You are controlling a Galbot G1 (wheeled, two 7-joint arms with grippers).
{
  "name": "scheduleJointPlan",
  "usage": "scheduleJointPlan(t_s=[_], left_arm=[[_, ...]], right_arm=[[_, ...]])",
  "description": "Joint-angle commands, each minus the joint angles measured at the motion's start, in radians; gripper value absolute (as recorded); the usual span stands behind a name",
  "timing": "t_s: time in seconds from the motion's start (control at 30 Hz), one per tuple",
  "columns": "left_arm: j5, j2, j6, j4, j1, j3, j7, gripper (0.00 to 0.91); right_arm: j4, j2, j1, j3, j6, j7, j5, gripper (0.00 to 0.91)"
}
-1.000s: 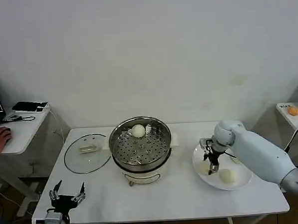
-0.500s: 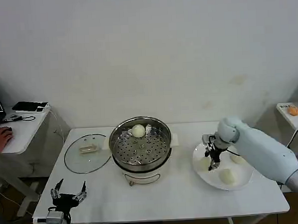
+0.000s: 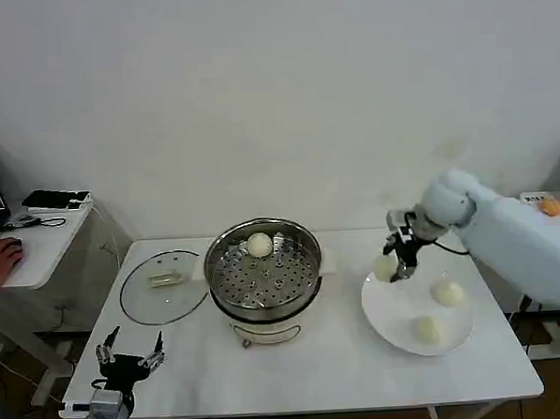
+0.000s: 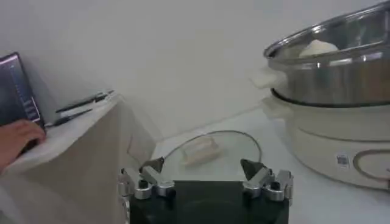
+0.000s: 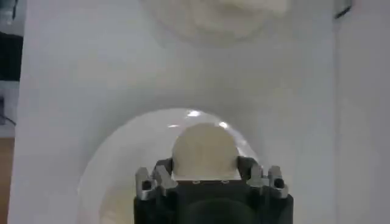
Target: Take steamed baozi put them in steamer then cover it.
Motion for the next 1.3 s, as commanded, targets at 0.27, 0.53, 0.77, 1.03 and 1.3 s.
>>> scheduleJointPlan(t_s=[0.27, 0.53, 0.77, 1.03, 1.3], left_arm=[[0.018, -0.017, -0.013, -0.065, 0.01, -0.02, -0.01, 0.907], [0.014, -0.032, -0.031, -0.077, 0.014, -0.023, -0.02, 0.907], [0.011, -0.057, -0.032, -0.081, -0.003, -0.015, -0.021, 0.907], [0.009, -0.062, -0.032, -0.079, -0.007, -0.014, -0.02, 0.907], [0.01, -0.062, -0.032, -0.072, -0.006, -0.012, -0.02, 0.907]], right_arm=[[0.04, 0.188, 0.432, -0.255, -0.097, 0.0, 0.316, 0.705], [-0.084, 0.399, 0.447, -0.302, -0.105, 0.002, 0.329, 0.705], [-0.221, 0.543, 0.372, -0.304, -0.105, 0.013, 0.313, 0.705], [-0.314, 0.642, 0.254, -0.267, -0.101, 0.03, 0.274, 0.705], [-0.397, 0.7, 0.188, -0.236, -0.081, 0.056, 0.24, 0.695]])
